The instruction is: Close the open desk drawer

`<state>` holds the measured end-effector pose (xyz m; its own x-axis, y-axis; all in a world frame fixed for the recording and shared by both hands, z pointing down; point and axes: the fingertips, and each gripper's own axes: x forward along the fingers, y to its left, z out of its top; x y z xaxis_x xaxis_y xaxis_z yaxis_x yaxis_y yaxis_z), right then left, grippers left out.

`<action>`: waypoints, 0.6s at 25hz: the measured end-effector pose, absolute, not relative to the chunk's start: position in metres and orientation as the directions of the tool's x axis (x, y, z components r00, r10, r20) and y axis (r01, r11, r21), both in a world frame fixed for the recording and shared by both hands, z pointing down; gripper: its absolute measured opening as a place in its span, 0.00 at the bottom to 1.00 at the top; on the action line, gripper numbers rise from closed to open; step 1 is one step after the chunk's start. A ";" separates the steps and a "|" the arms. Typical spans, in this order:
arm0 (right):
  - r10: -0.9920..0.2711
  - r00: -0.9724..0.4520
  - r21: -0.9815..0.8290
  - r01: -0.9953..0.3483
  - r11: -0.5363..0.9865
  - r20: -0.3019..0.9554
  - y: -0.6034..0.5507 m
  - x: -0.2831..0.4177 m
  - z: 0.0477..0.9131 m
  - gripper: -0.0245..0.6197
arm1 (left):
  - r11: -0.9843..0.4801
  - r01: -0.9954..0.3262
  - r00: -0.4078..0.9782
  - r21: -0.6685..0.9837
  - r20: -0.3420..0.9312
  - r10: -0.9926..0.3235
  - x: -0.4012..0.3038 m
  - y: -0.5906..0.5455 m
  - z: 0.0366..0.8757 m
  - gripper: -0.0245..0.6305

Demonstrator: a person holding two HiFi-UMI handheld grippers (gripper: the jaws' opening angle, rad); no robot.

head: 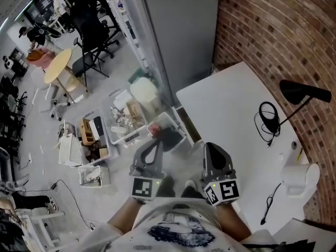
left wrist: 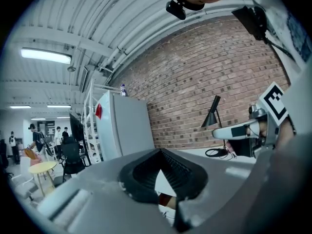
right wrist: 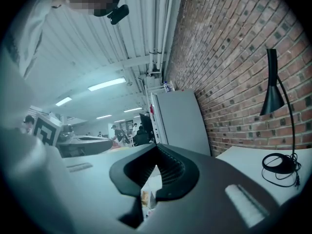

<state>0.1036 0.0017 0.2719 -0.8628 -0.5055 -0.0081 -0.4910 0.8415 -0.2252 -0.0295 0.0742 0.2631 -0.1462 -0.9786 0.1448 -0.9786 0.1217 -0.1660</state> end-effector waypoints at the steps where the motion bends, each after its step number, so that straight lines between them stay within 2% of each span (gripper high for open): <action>1: -0.522 -0.853 -0.226 -0.508 0.831 -0.002 -0.003 0.103 0.275 0.05 | 0.100 -0.980 -0.126 -0.170 0.150 -0.981 -0.032 0.066 0.265 0.07; 6: -0.621 -0.783 -0.230 -0.612 0.757 0.042 -0.022 0.091 0.297 0.05 | -0.034 -0.987 0.005 -0.158 0.183 -0.983 -0.052 0.028 0.285 0.07; 15: -0.798 -0.595 -0.191 -0.798 0.572 0.097 -0.045 0.030 0.327 0.05 | -0.294 -0.950 0.266 -0.107 0.220 -0.939 -0.112 -0.030 0.329 0.07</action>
